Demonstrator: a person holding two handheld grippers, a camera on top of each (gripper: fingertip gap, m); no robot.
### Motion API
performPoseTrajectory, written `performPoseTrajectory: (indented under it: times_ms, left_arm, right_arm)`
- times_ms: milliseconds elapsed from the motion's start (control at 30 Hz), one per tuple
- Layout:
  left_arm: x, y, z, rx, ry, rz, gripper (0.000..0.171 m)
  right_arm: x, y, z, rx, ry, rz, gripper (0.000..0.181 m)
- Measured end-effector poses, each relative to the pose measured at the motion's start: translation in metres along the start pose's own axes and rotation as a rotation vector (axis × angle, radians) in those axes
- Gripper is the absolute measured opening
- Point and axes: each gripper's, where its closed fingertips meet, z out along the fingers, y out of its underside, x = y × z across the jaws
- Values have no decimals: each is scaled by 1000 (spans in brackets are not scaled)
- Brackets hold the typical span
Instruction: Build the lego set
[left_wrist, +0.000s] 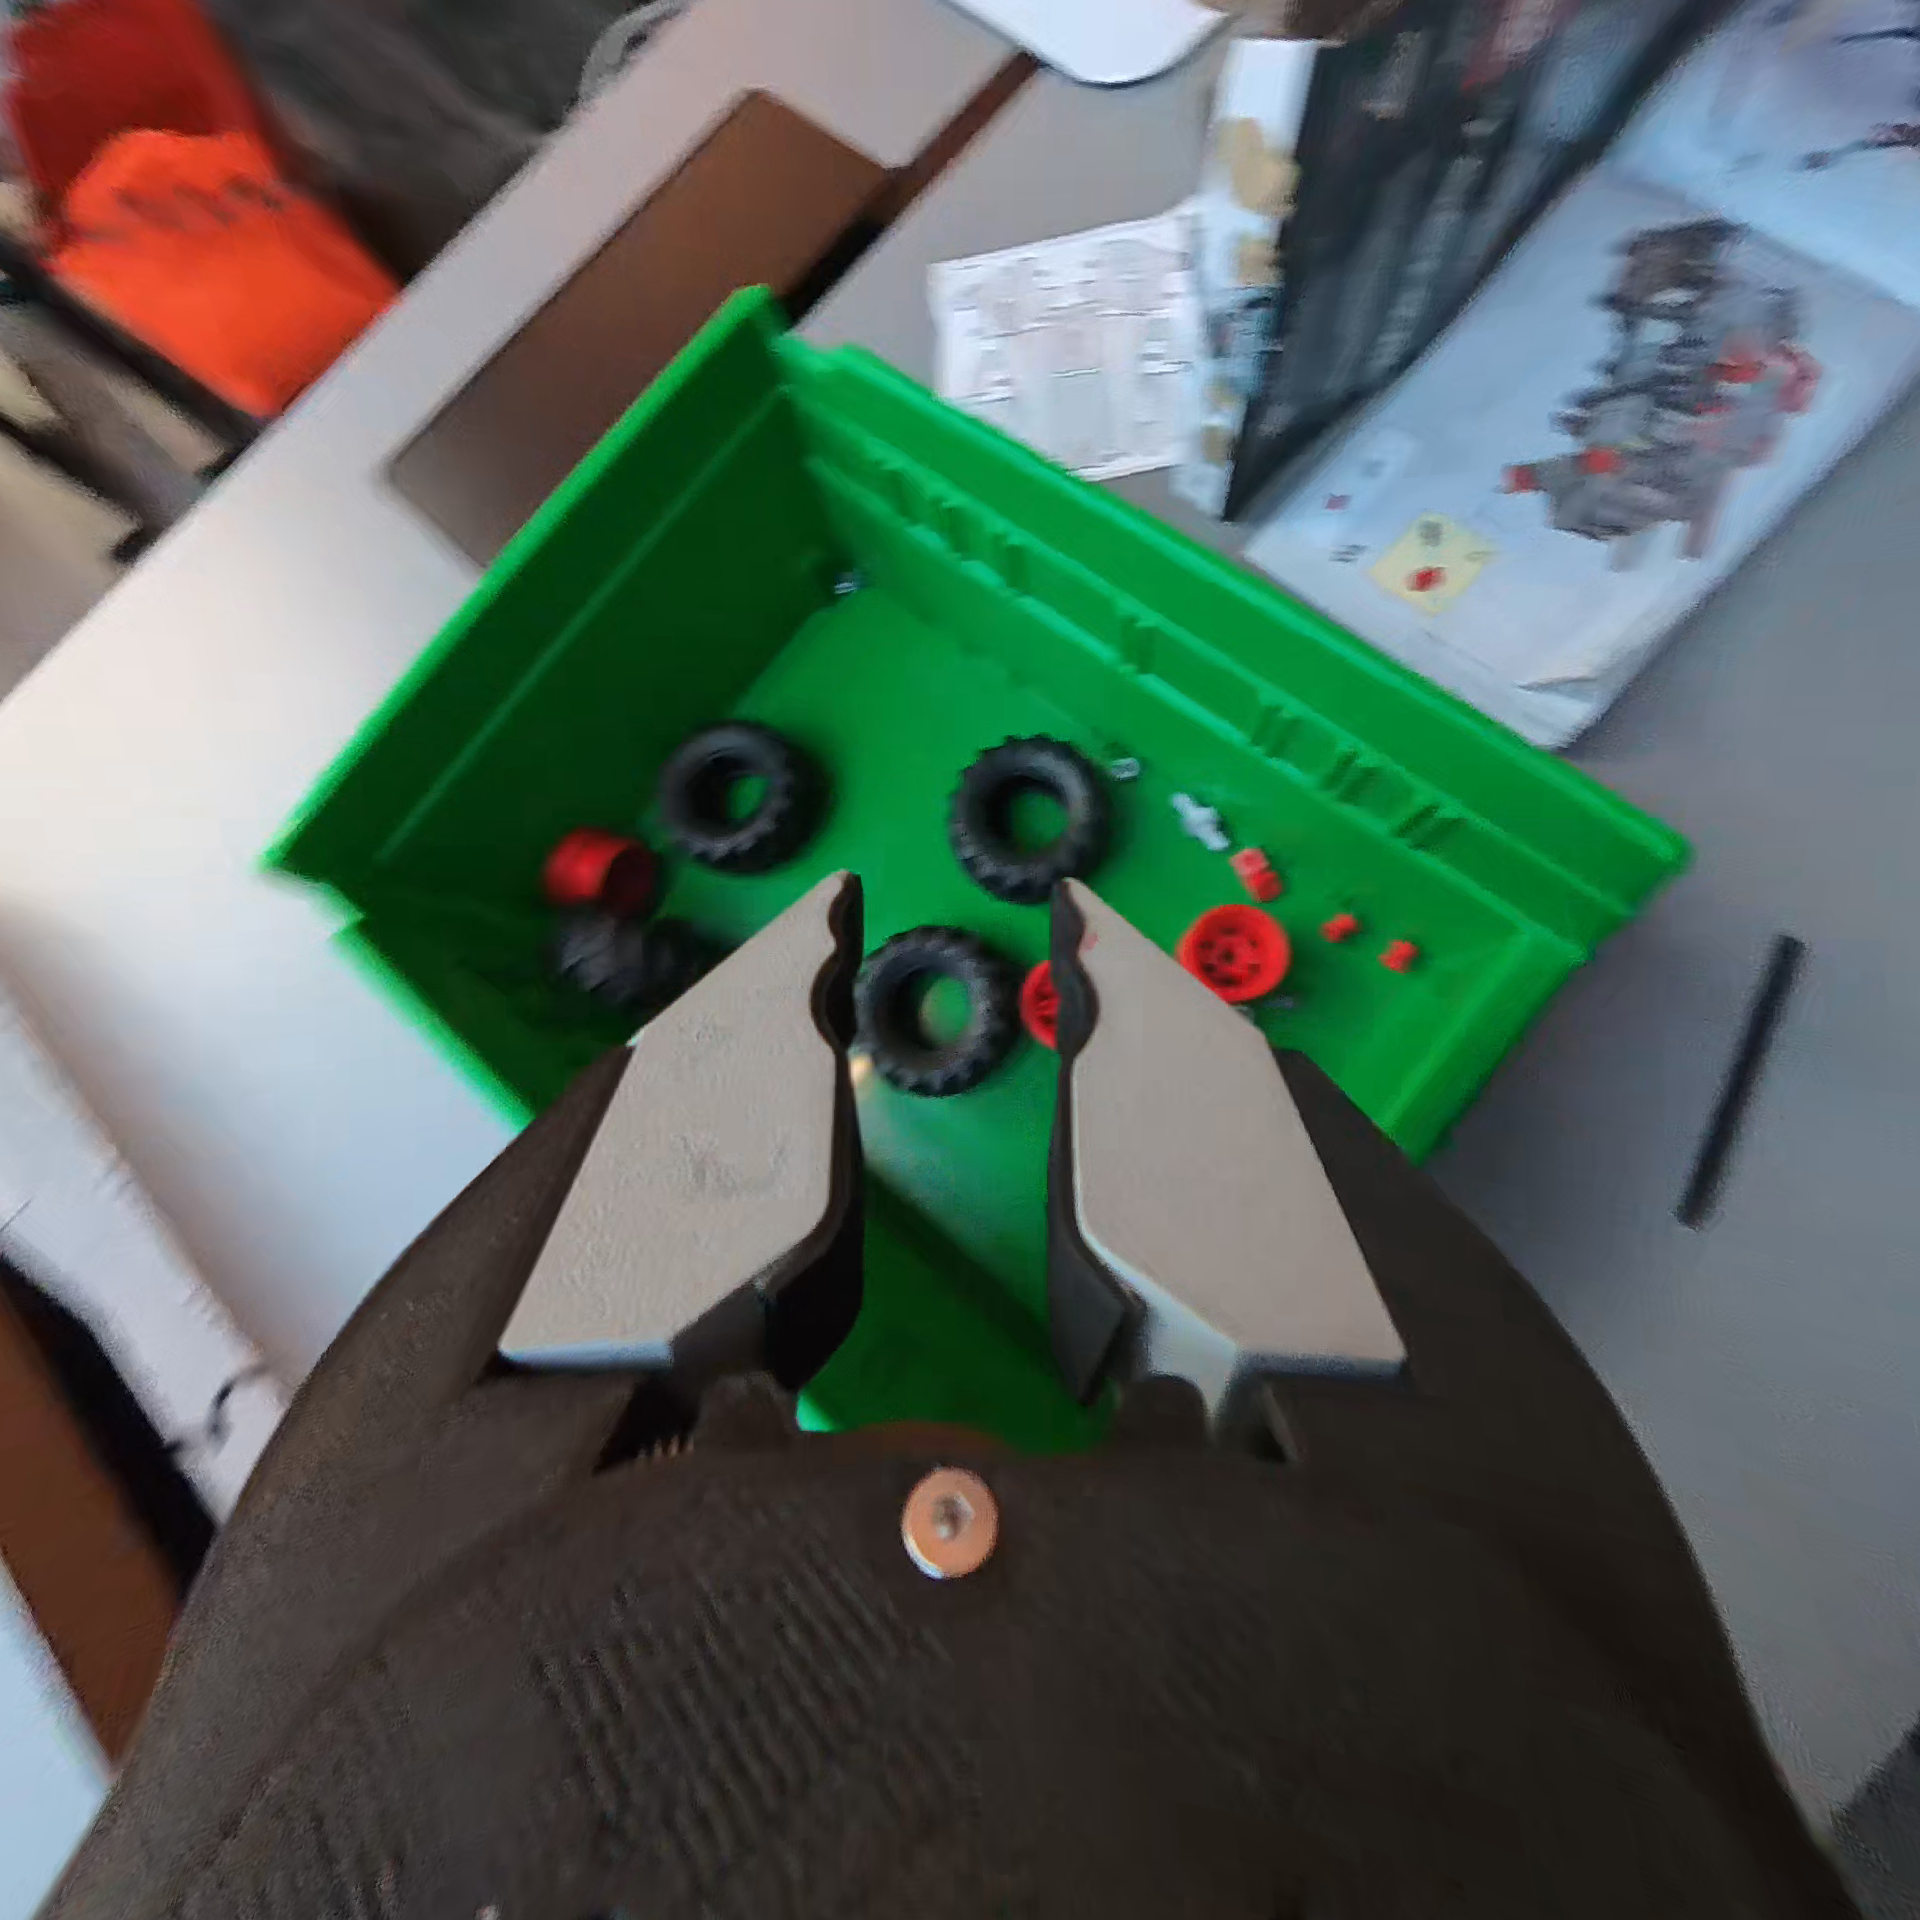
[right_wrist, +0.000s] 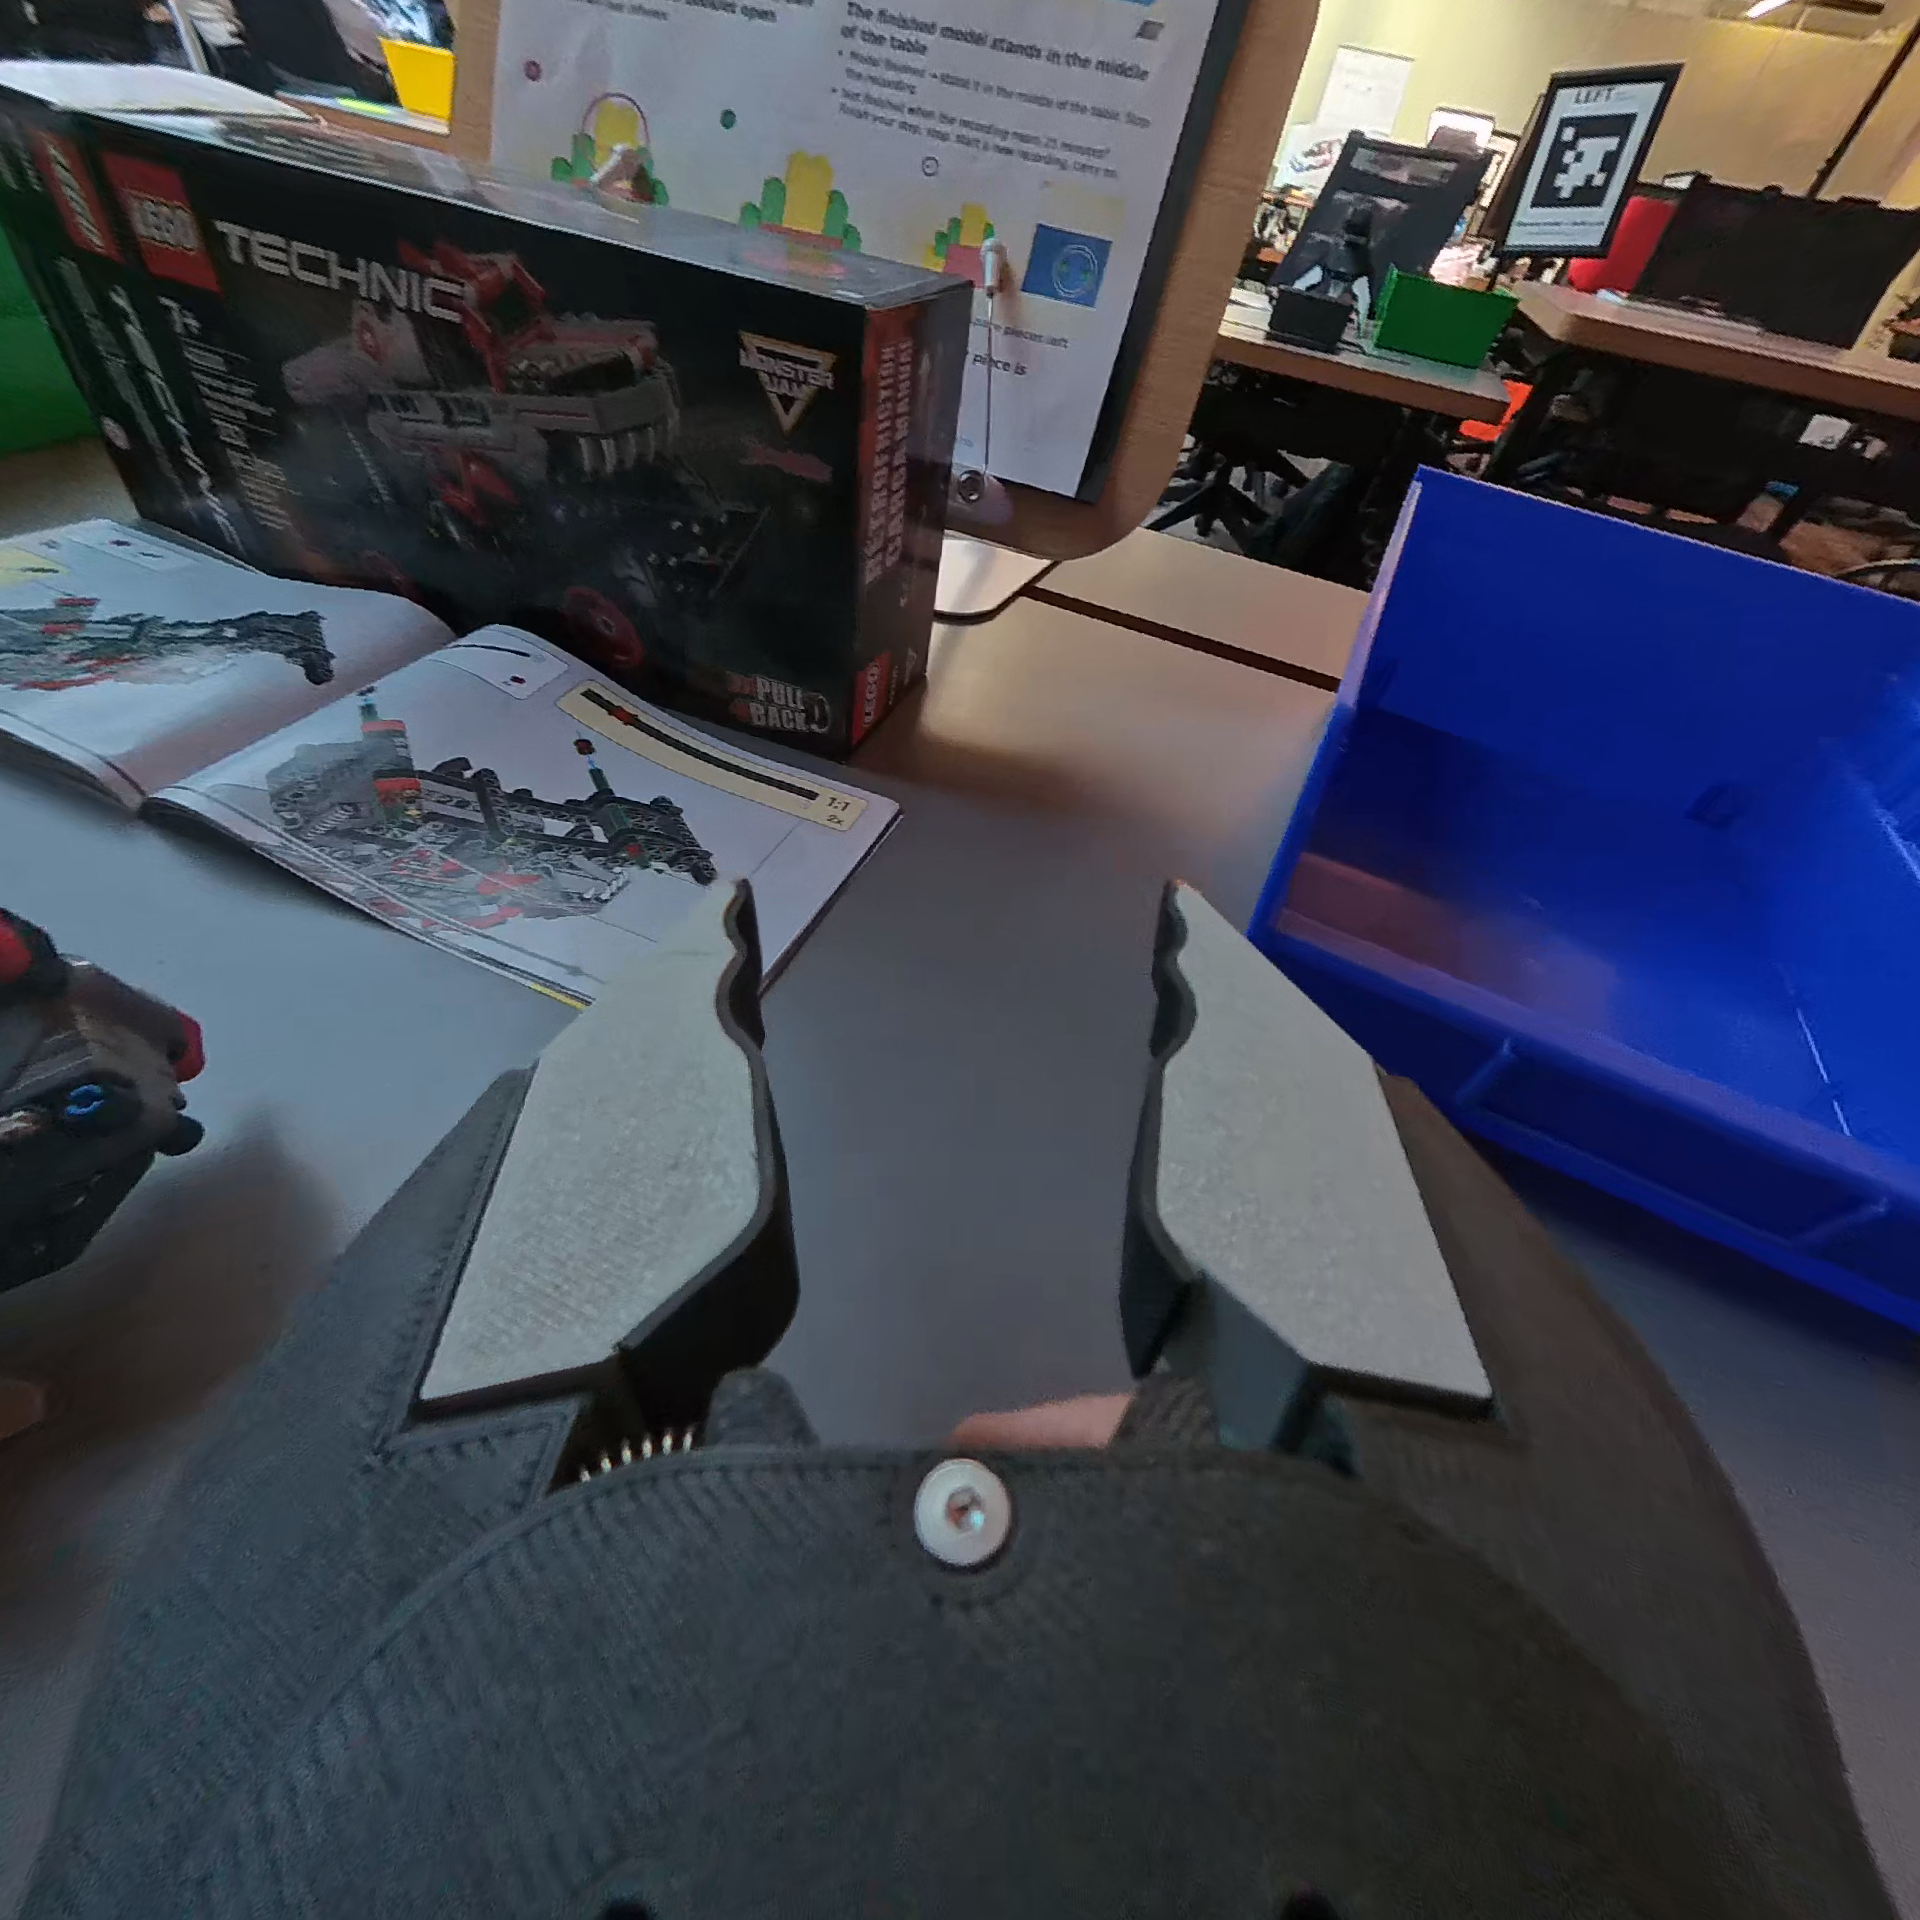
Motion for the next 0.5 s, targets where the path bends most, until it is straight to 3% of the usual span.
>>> performPoseTrajectory:
  times_ms: [67,200,300,500]
  left_arm:
    - [28,5,14,-21,165,81,27]
    - [49,41,33,-178,260,183,23]
    - [53,75,25,-335,329,260,0]
    - [47,125,8,-681,319,316,9]
  right_arm:
    - [4,2,1,-18,27,-3,73]
    - [6,9,6,-70,60,-29,73]
    - [6,14,10,-108,68,-48,70]
    - [3,22,16,-168,42,-49,69]
